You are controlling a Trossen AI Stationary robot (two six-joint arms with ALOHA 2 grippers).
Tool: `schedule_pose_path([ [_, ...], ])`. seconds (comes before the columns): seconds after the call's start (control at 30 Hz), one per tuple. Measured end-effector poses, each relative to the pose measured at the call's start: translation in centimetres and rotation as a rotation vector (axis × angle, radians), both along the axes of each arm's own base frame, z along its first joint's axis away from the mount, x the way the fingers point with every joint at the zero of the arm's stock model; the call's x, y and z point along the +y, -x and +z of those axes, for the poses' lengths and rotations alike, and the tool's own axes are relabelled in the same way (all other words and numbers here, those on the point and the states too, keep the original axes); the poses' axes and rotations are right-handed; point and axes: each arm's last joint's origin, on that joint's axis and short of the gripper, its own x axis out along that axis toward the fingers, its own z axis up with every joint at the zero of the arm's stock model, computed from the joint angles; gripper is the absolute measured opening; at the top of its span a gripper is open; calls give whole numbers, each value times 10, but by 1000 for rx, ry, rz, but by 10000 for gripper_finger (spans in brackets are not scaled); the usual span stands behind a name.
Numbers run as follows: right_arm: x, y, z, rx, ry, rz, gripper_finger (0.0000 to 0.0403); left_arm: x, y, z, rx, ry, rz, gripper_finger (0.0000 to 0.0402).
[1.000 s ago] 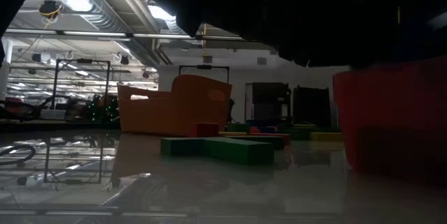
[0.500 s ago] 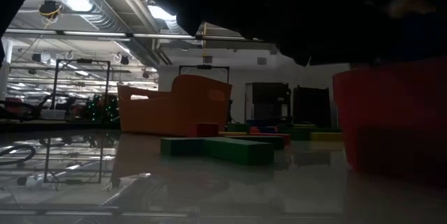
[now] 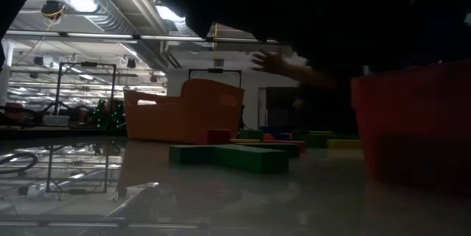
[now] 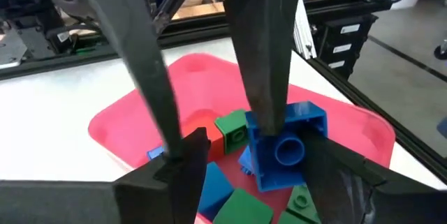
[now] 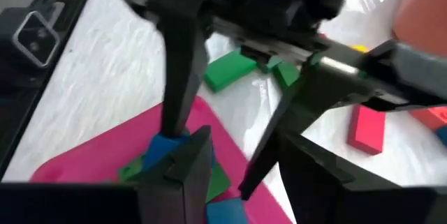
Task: Sort blocks by size
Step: Put the small blue game piece into the red bin, then put the large yellow block into the orange bin
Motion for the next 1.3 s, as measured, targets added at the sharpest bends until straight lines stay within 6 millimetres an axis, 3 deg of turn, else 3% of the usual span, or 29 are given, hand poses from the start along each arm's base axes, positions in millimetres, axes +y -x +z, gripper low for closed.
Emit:
schedule_pose_path([
  [0.43, 15, 16, -3, 54, -11, 106, 160, 1, 0, 8, -21, 22, 17, 205],
  [0.63, 5, 19, -6, 64, 120, 31, 160, 4, 5, 27, -8, 18, 17, 205],
  [0.8, -23, 18, -6, 133, 271, -78, 160, 23, 20, 54, 124, 15, 61, 205],
  [1.07, -85, 0, -13, 369, 334, -189, 160, 61, 49, 85, 316, -35, 130, 205],
  [1.3, -145, -6, -32, 557, 309, -223, 160, 89, 62, 91, 418, -76, 175, 205],
])
